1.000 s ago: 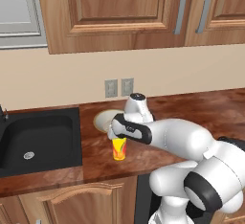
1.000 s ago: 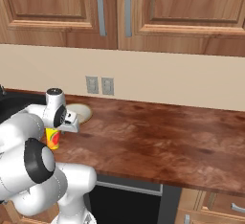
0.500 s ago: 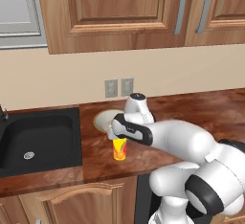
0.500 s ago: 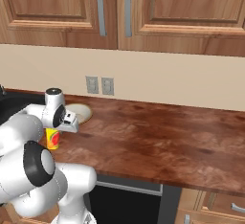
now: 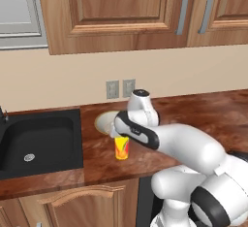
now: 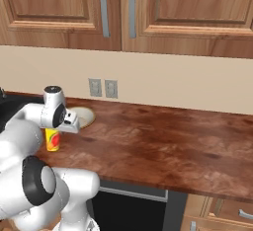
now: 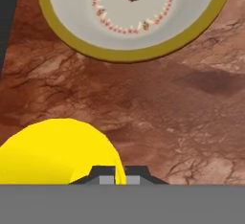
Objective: Place the bowl in the left basin and the cup in the right basin of the sink.
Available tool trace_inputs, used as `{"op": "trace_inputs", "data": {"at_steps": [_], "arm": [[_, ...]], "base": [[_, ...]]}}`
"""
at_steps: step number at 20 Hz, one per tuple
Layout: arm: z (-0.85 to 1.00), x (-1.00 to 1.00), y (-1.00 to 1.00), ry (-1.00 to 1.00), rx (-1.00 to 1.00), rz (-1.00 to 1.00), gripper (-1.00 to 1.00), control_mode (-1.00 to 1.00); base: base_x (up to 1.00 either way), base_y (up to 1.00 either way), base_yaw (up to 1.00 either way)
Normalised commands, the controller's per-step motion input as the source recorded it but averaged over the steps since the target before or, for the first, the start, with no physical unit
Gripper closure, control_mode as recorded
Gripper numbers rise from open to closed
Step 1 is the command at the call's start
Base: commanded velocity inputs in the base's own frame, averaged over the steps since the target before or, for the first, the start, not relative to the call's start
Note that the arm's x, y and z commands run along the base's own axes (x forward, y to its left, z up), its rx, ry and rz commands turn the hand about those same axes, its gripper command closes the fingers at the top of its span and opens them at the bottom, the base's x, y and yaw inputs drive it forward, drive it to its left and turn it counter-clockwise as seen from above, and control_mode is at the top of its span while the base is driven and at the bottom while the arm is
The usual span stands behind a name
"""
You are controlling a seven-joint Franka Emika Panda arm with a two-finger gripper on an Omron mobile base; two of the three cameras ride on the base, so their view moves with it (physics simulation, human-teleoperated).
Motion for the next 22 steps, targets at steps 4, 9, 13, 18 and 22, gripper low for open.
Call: {"op": "trace_inputs", "data": {"at_steps": [4,9,13,18,22], "arm": [[0.36,-0.21,0.00,0.00,0.00,0.00,1.00,-1.00],[0.29,-0.30,0.00,0.00,0.00,0.00,1.00,-1.00],[0.24,-0.32,0.00,0.00,0.00,0.00,1.00,-1.00],[0.27,-0.38,0.00,0.00,0.00,0.00,1.00,-1.00],[0.20,-0.29,0.00,0.00,0.00,0.00,1.00,-1.00]], "base": [[0.00,0.00,0.00],[0.00,0.00,0.00],[0.00,0.00,0.00],[0.00,0.00,0.00],[0.00,0.00,0.00]]}}
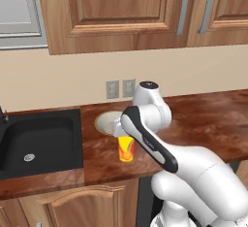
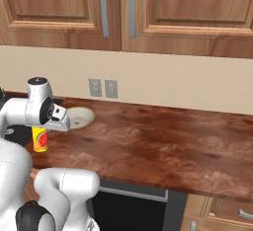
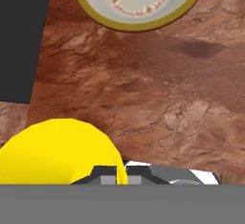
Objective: Place the bowl in the left basin and the cup in the right basin of the sink.
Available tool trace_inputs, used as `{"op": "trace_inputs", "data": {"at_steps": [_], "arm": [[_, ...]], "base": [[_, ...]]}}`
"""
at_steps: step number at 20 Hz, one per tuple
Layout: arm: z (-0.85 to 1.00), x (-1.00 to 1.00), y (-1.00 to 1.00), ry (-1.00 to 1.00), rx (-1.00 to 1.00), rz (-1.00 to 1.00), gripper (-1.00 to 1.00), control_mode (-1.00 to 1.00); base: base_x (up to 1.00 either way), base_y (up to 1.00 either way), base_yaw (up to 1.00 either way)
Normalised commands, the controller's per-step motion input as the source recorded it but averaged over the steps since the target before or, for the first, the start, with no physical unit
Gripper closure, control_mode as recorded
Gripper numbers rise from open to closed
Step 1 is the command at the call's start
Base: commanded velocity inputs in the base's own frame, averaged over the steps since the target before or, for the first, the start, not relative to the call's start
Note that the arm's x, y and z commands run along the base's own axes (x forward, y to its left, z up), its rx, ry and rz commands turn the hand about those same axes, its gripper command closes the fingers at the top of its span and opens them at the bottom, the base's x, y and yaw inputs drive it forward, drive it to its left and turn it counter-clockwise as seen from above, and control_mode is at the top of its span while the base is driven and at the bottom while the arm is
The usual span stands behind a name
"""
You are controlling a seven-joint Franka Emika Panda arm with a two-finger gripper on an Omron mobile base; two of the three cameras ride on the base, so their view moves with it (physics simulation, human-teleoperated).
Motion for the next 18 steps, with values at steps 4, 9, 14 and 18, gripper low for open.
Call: {"op": "trace_inputs", "data": {"at_steps": [4,9,14,18], "arm": [[0.18,-0.24,0.00,0.00,0.00,0.00,1.00,-1.00],[0.19,-0.23,-0.03,0.00,0.00,0.00,1.00,-1.00],[0.19,-0.22,-0.10,0.00,0.00,0.00,1.00,-1.00],[0.11,-0.23,-0.16,0.00,0.00,0.00,1.00,-1.00]], "base": [[0.00,0.00,0.00],[0.00,0.00,0.00],[0.00,0.00,0.00],[0.00,0.00,0.00]]}}
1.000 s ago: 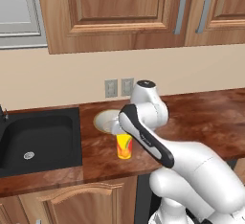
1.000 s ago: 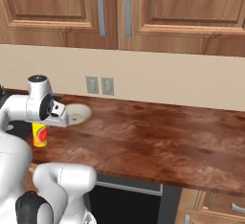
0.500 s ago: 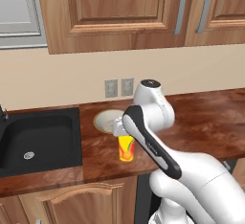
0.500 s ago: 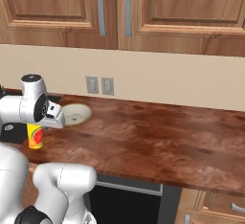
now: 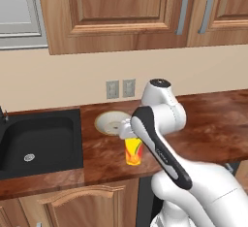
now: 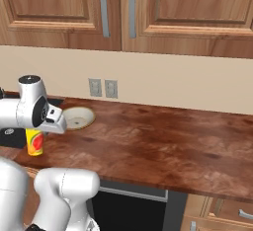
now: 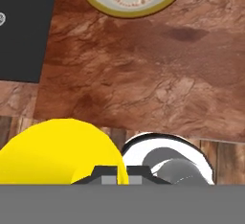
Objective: Place the bowl in the left basin and the cup in the right basin of the sink.
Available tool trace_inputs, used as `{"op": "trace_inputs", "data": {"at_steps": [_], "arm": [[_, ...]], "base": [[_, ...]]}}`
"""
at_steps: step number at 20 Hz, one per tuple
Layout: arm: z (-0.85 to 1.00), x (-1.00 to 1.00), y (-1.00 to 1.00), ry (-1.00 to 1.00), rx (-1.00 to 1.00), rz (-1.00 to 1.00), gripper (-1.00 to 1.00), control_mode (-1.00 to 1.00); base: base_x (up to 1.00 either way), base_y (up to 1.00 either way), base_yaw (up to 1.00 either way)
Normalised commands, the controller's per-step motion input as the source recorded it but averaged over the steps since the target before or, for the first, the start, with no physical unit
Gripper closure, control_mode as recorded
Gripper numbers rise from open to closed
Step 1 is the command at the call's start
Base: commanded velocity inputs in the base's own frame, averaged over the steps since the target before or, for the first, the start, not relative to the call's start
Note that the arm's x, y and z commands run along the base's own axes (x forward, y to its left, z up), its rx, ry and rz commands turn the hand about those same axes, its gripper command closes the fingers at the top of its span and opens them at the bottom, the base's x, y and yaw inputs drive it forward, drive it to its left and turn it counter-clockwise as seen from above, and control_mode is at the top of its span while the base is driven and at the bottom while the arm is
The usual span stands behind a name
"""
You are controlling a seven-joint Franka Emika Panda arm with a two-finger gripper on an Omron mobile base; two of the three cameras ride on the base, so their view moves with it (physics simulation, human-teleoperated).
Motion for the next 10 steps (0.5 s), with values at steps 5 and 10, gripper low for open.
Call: {"op": "trace_inputs", "data": {"at_steps": [5,10], "arm": [[0.09,-0.26,-0.19,0.00,0.00,0.00,1.00,-1.00],[0.08,-0.23,-0.18,0.00,0.00,0.00,1.00,-1.00]], "base": [[0.00,0.00,0.00],[0.00,0.00,0.00]]}}
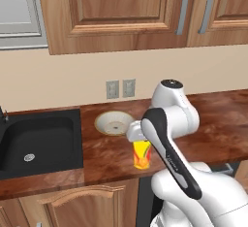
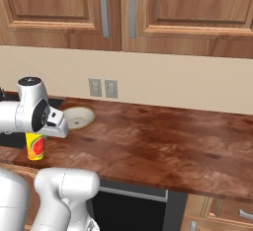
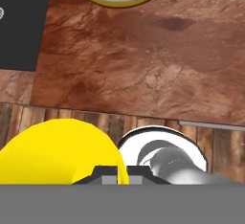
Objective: Place the bowl in the left basin and the cup in the right basin of the sink.
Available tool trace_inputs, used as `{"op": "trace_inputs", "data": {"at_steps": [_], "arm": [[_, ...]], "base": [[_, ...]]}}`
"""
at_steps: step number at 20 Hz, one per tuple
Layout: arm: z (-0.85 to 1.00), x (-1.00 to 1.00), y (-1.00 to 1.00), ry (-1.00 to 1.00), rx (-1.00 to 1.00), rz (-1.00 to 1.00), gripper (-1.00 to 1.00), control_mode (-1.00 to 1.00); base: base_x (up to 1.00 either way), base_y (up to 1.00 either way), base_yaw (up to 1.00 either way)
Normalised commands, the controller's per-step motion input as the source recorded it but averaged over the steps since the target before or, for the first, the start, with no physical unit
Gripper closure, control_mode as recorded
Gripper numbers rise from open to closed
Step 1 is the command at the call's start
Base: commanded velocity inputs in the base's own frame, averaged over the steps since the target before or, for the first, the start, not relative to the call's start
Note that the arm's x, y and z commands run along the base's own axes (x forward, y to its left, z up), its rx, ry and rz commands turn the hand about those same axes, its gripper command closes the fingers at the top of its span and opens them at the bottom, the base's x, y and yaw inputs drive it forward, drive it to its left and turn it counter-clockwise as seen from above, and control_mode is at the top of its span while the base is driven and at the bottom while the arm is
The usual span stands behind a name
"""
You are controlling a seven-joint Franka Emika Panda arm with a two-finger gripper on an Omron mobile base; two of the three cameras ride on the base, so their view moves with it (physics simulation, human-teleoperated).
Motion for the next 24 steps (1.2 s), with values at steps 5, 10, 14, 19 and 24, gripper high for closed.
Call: {"op": "trace_inputs", "data": {"at_steps": [5,10,14,19,24], "arm": [[0.08,-0.26,-0.14,0.00,0.00,0.00,1.00,-1.00],[0.10,-0.26,-0.24,-0.02,0.00,0.00,1.00,-1.00],[0.13,-0.13,-0.19,-0.04,0.00,0.00,1.00,-1.00],[0.15,-0.03,-0.09,-0.03,0.00,0.00,1.00,-1.00],[0.16,0.00,-0.01,0.00,0.00,0.00,1.00,-1.00]], "base": [[0.00,0.00,0.00],[0.00,0.00,0.00],[0.00,0.00,0.00],[0.00,0.00,0.00],[0.00,0.00,0.00]]}}
